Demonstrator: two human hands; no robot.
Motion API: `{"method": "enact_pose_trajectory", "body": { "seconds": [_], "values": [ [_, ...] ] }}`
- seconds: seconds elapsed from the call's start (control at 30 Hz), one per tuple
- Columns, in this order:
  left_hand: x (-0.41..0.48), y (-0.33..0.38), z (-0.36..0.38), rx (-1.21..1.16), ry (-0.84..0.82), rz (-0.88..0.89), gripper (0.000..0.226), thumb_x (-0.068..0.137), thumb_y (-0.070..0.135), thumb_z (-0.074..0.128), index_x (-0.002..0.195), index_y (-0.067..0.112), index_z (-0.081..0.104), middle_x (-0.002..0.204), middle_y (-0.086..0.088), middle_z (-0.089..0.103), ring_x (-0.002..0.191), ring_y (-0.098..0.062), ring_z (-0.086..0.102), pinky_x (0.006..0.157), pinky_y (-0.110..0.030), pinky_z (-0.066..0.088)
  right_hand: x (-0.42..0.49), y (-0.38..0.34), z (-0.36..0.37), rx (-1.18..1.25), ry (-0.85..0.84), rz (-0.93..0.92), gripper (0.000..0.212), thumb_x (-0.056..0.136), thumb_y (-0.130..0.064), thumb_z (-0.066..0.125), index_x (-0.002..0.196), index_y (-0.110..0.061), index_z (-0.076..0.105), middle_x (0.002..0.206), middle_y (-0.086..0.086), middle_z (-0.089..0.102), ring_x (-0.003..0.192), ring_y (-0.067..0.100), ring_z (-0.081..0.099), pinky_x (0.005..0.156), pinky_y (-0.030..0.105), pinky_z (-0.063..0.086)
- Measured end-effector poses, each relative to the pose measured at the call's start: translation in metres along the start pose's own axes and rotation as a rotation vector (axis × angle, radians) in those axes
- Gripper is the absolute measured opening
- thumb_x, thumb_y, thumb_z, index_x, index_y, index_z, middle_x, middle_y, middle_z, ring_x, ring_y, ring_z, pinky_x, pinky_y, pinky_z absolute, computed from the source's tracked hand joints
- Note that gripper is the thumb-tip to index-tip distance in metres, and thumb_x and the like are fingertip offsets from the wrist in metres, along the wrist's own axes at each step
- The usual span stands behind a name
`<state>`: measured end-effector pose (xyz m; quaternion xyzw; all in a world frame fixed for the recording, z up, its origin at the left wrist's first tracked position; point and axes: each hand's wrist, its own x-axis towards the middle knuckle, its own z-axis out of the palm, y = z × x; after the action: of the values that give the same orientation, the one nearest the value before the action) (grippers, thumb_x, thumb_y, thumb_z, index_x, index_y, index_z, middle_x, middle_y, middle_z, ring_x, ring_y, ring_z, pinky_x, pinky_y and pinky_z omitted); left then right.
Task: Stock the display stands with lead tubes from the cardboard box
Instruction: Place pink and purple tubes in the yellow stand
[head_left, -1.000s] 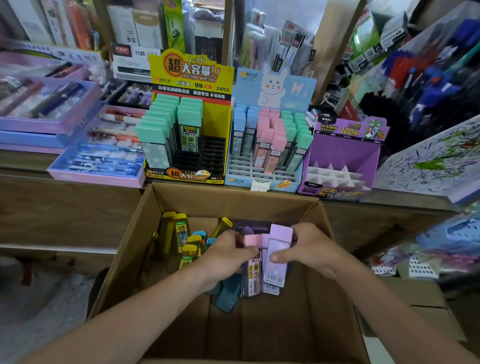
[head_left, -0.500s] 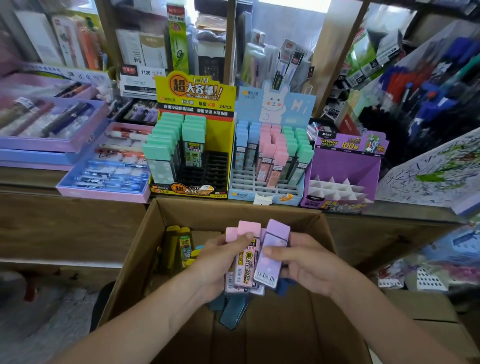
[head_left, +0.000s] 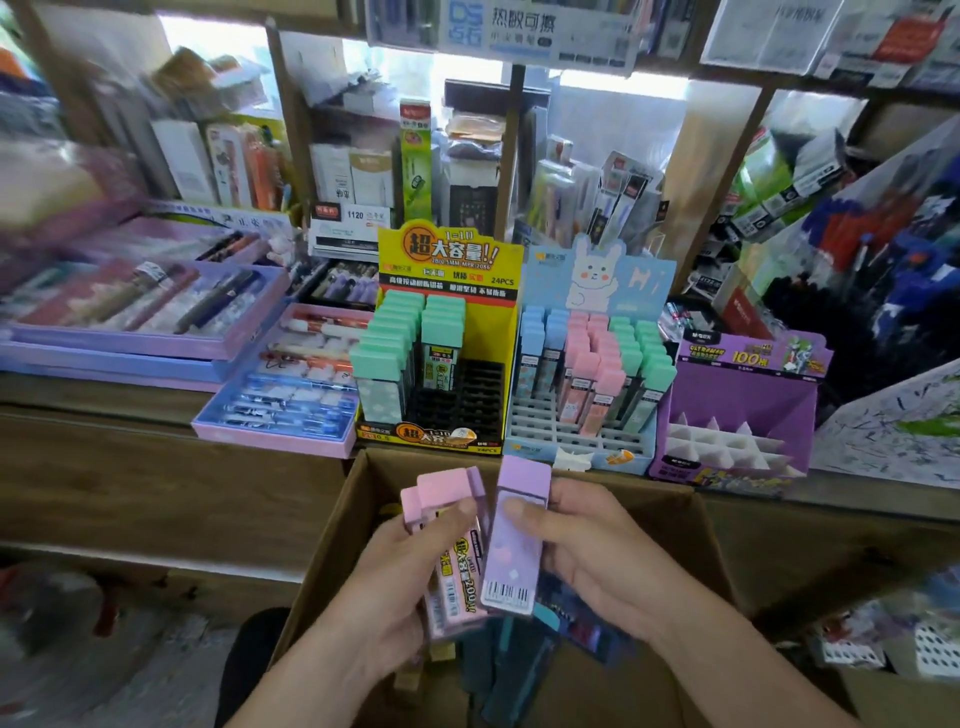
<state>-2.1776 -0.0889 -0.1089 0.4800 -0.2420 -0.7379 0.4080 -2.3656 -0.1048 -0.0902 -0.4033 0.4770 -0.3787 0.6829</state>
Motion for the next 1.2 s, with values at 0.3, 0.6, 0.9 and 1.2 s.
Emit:
{"method": "enact_pose_trajectory", "body": {
  "seconds": [0.3,0.6,0.9,1.2],
  "values": [
    [-0.003,0.004,-0.016,-0.136,0.192,0.181,0.037,0.077,0.023,0.077,0.109,0.007,0.072,0.094,-0.02,0.077,0.076,-0.033,0.076,0.078,-0.048,0.061,0.023,-0.038,0.007,-0.231,0.091,-0.185,0.019,0.094,-0.029,0.069,0.103,-0.018,0.081,0.103,0.008,0.079,0.086,0.026,0.064,0.08,0.035,0.049],
    [0.003,-0.008,-0.019,-0.231,0.184,0.171,0.047,0.066,0.02,0.082,0.109,0.005,0.074,0.101,-0.023,0.077,0.091,-0.037,0.076,0.072,-0.043,0.063,0.047,-0.097,0.003,-0.739,0.255,-0.53,0.013,0.095,-0.024,0.072,0.098,-0.035,0.065,0.097,-0.011,0.078,0.084,0.01,0.073,0.082,0.038,0.061],
    [0.004,-0.004,-0.023,-0.208,0.188,0.121,0.027,0.084,0.011,0.075,0.109,0.001,0.072,0.096,-0.022,0.077,0.084,-0.034,0.077,0.064,-0.035,0.061,0.083,-0.135,0.013,-1.015,0.323,-0.687,0.008,0.089,-0.02,0.076,0.092,-0.028,0.077,0.082,-0.012,0.068,0.073,0.002,0.06,0.066,0.009,0.043],
    [0.011,-0.001,-0.028,-0.164,0.247,0.082,0.024,0.083,0.011,0.079,0.103,0.001,0.073,0.09,-0.019,0.078,0.078,-0.03,0.078,0.068,-0.035,0.058,0.118,-0.155,0.016,-1.257,0.37,-0.723,0.018,0.087,-0.002,0.068,0.091,-0.018,0.076,0.075,-0.015,0.061,0.067,-0.004,0.051,0.064,0.023,0.04]
  ]
}}
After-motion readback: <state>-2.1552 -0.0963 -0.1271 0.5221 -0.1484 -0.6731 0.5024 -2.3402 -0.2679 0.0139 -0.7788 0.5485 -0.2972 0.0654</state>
